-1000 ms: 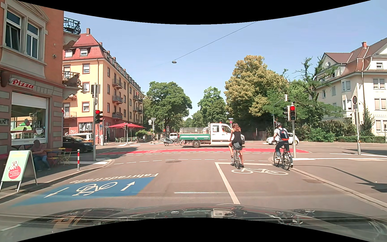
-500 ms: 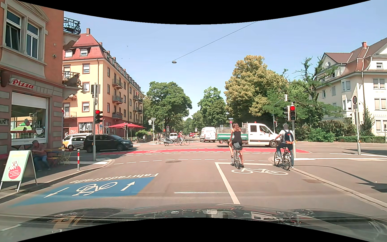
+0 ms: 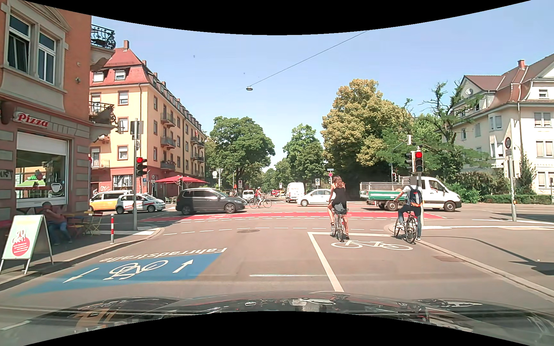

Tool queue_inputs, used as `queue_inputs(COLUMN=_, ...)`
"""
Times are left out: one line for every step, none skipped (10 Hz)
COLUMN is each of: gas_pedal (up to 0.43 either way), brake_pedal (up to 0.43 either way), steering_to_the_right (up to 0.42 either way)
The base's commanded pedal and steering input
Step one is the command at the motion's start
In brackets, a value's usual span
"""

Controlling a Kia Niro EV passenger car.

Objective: Follow the waypoints while adhering to traffic rules and regulations

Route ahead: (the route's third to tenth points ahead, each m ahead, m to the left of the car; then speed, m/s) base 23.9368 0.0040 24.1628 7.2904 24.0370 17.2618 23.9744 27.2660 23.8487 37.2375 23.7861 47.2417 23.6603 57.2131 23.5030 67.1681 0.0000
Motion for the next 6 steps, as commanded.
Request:
queue_inputs(gas_pedal=0.000, brake_pedal=0.226, steering_to_the_right=0.004)
queue_inputs(gas_pedal=0.000, brake_pedal=0.226, steering_to_the_right=0.003)
queue_inputs(gas_pedal=0.000, brake_pedal=0.226, steering_to_the_right=0.003)
queue_inputs(gas_pedal=0.000, brake_pedal=0.232, steering_to_the_right=0.004)
queue_inputs(gas_pedal=0.000, brake_pedal=0.226, steering_to_the_right=0.003)
queue_inputs(gas_pedal=0.000, brake_pedal=0.232, steering_to_the_right=0.003)
